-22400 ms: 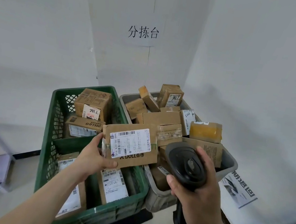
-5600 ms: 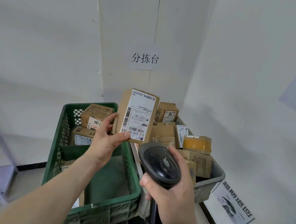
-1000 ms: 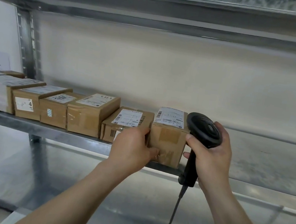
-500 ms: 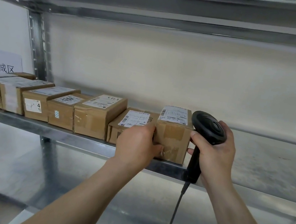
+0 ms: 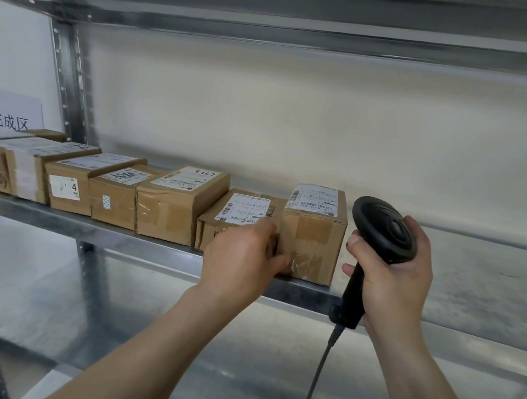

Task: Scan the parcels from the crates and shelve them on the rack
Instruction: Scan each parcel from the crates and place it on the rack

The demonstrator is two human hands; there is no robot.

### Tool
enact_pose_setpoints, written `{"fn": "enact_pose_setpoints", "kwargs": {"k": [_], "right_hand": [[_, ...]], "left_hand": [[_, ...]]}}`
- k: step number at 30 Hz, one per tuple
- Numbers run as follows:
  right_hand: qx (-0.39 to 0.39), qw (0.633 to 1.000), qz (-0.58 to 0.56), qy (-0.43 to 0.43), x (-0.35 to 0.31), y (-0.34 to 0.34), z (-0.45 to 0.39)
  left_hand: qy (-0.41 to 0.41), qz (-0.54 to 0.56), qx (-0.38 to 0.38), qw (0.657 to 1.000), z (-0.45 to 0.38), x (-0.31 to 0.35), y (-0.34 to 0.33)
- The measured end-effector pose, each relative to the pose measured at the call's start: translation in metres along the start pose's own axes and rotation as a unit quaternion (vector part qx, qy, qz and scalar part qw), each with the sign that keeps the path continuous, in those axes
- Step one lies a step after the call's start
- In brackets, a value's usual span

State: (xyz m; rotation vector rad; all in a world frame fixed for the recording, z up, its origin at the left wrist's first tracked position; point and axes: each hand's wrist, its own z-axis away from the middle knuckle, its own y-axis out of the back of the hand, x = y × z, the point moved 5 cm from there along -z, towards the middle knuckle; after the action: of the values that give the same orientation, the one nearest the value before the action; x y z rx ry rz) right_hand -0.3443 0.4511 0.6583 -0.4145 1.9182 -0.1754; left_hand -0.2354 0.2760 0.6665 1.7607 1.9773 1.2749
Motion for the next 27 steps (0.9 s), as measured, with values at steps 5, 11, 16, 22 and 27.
{"fn": "enact_pose_setpoints", "kwargs": {"k": [5,11,16,22,27], "right_hand": [[-0.001,0.998,0.025,0.054,-0.01,0.01,0.03],[-0.081,0.992,0.067,0.073,0.0,-0.007,0.082],[-0.13,0.988,0.068,0.04,0.024,-0.042,0.131],[-0.176,0.981,0.073,0.034,0.032,-0.097,0.202],[-0.222,0.972,0.078,0.01,0.04,-0.159,0.275]], "left_hand": [[-0.04,0.01,0.09,0.995,0.027,-0.014,0.015],[-0.006,-0.049,0.087,0.995,0.066,-0.061,0.026],[0.046,-0.106,0.055,0.992,0.102,-0.115,0.052],[0.094,-0.13,0.03,0.987,0.152,-0.194,0.113],[0.14,-0.149,0.053,0.977,0.204,-0.277,0.182]]}}
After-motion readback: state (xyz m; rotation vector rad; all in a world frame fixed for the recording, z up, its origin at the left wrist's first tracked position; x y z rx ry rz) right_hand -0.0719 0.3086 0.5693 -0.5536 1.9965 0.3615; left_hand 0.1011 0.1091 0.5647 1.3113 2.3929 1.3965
